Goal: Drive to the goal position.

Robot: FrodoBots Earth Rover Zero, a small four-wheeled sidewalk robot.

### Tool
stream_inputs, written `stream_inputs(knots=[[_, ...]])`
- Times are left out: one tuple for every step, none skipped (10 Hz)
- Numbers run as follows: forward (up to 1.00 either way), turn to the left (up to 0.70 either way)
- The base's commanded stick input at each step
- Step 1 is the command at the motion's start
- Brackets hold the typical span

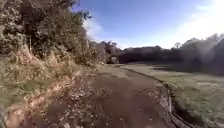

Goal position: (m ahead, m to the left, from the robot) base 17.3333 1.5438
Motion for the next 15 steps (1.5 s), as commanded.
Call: stream_inputs(knots=[[0.85, -0.34], [0.85, -0.34], [0.85, -0.34], [0.85, -0.34], [0.85, -0.34], [0.85, -0.34], [0.85, -0.34], [0.85, -0.34], [0.85, 0.0], [0.85, 0.0], [0.85, 0.0], [0.85, 0.0], [0.85, 0.0], [0.85, 0.0], [0.85, 0.0]])
